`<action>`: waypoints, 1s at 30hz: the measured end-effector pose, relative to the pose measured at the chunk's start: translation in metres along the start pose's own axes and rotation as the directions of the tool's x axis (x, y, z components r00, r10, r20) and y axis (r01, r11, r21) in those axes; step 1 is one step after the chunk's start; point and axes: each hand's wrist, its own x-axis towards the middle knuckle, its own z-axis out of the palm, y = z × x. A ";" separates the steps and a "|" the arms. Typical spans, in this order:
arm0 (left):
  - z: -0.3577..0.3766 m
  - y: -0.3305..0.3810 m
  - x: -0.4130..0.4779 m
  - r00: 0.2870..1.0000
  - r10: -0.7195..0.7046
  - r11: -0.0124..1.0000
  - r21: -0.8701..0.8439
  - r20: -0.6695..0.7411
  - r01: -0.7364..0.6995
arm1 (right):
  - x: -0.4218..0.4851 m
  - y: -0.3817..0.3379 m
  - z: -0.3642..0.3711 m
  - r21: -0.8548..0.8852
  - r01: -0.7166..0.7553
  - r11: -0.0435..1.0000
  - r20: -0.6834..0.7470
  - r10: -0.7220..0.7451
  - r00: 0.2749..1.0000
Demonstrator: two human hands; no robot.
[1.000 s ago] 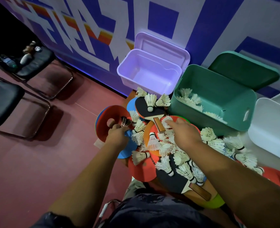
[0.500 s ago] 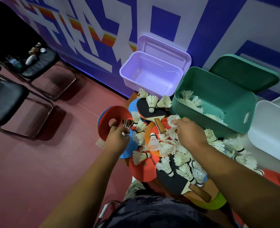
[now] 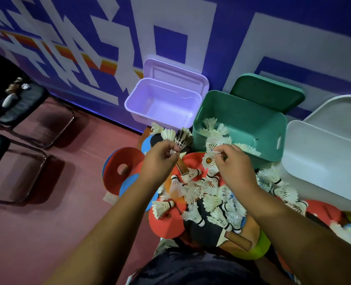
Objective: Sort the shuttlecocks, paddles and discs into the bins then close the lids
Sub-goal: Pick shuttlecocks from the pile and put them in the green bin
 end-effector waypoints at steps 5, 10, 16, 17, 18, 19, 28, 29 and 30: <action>0.029 0.046 0.038 0.993 0.045 0.999 -0.023 0.107 -0.042 | 0.001 0.017 -0.027 0.157 -0.095 0.983 -0.135 0.117 0.984; 0.063 0.073 0.071 0.976 0.114 0.992 0.036 0.185 -0.122 | 0.000 0.036 -0.053 0.255 -0.165 0.953 -0.245 0.229 0.942; 0.084 0.079 0.080 0.945 0.100 0.973 0.168 0.310 -0.158 | -0.003 0.058 -0.069 0.340 -0.215 0.916 -0.215 0.298 0.930; 0.085 0.078 0.078 0.947 0.084 0.972 0.184 0.311 -0.146 | -0.004 0.061 -0.070 0.349 -0.230 0.908 -0.208 0.314 0.926; 0.086 0.077 0.076 0.949 0.063 0.973 0.192 0.310 -0.128 | -0.004 0.064 -0.069 0.361 -0.246 0.900 -0.201 0.333 0.921; 0.085 0.076 0.073 0.950 0.046 0.975 0.194 0.308 -0.110 | -0.004 0.067 -0.069 0.370 -0.262 0.891 -0.197 0.351 0.915; 0.067 0.043 0.045 0.967 0.025 0.994 0.100 0.252 -0.052 | 0.000 0.066 -0.061 0.454 -0.362 0.814 -0.155 0.472 0.868; 0.064 0.040 0.042 0.965 0.011 0.996 0.086 0.261 -0.035 | 0.003 0.062 -0.062 0.476 -0.360 0.803 -0.158 0.481 0.863; 0.062 0.035 0.039 0.961 -0.006 0.997 0.070 0.275 -0.014 | 0.007 0.060 -0.063 0.501 -0.354 0.790 -0.160 0.487 0.859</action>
